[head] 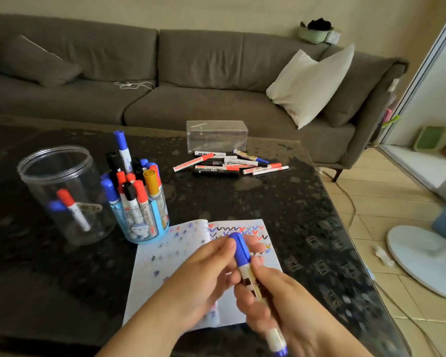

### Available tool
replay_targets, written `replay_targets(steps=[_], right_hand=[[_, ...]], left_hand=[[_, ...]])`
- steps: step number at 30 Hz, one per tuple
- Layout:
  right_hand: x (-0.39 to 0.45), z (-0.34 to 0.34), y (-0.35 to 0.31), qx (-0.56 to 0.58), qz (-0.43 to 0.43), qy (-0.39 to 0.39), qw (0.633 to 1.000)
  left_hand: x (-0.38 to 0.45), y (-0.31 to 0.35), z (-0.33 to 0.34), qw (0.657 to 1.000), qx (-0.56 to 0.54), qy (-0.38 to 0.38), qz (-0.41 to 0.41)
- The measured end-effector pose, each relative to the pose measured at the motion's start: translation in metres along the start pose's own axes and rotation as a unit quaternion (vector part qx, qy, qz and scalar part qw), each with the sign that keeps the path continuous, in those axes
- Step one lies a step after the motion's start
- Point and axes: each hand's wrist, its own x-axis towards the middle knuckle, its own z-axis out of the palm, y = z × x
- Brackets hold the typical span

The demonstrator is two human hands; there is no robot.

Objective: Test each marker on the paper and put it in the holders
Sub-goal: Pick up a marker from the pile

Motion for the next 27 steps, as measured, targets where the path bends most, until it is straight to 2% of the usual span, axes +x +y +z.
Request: replay_targets(steps=[2,4,6,8,10,12,14,15,16,17,18,20,21,23,24,25,27], right_hand=[[0.001,0.002,0.007,0.058,0.024,-0.011,0.998],[0.007,0.003,0.014,0.042,0.007,-0.001,0.999],[0.014,0.001,0.022,-0.045,-0.031,0.042,0.998],[0.023,-0.006,0.029,-0.166,-0.083,0.096,0.978],[0.028,-0.012,0.032,-0.313,-0.146,0.140,0.928],[0.032,-0.016,0.035,-0.456,-0.201,0.184,0.847],[0.035,-0.016,0.037,-0.549,-0.213,0.216,0.779],[0.035,-0.015,0.038,-0.569,-0.216,0.221,0.762],[0.036,-0.013,0.039,-0.574,-0.212,0.219,0.760],[0.036,-0.012,0.038,-0.552,-0.198,0.208,0.782],[0.034,-0.009,0.035,-0.487,-0.176,0.193,0.833],[0.027,-0.007,0.026,-0.220,-0.068,0.121,0.966],[0.022,-0.007,0.020,-0.074,-0.003,0.056,0.996],[0.013,-0.003,0.010,0.113,0.064,-0.095,0.987],[0.009,0.001,0.009,0.140,0.068,-0.135,0.978],[0.007,0.005,0.008,0.139,0.066,-0.138,0.978],[0.003,0.015,0.008,0.046,0.024,-0.050,0.997]], left_hand=[[-0.005,-0.002,0.002,0.996,-0.083,-0.006,-0.014],[-0.004,-0.008,0.002,0.995,-0.100,0.026,-0.016],[-0.001,-0.012,0.002,0.996,-0.068,0.063,-0.007],[0.001,-0.012,0.004,0.995,-0.031,0.097,-0.001],[0.004,-0.012,0.006,0.991,0.018,0.130,-0.002],[0.007,-0.015,0.008,0.985,0.047,0.163,-0.007],[0.009,-0.020,0.010,0.977,0.051,0.205,-0.009],[0.009,-0.021,0.009,0.973,0.061,0.220,-0.010],[0.009,-0.022,0.007,0.973,0.067,0.221,-0.007],[0.009,-0.022,0.006,0.977,0.058,0.207,-0.004],[0.009,-0.022,0.004,0.983,0.025,0.181,0.000],[0.008,-0.020,-0.001,0.993,-0.060,0.100,0.012],[0.006,-0.019,-0.004,0.995,-0.089,0.052,0.015],[-0.002,-0.016,-0.004,0.992,-0.115,-0.038,0.019],[-0.006,-0.013,-0.002,0.992,-0.115,-0.056,0.021],[-0.009,-0.010,0.001,0.992,-0.113,-0.048,0.026],[-0.013,-0.005,0.006,0.994,-0.097,0.018,0.035]])
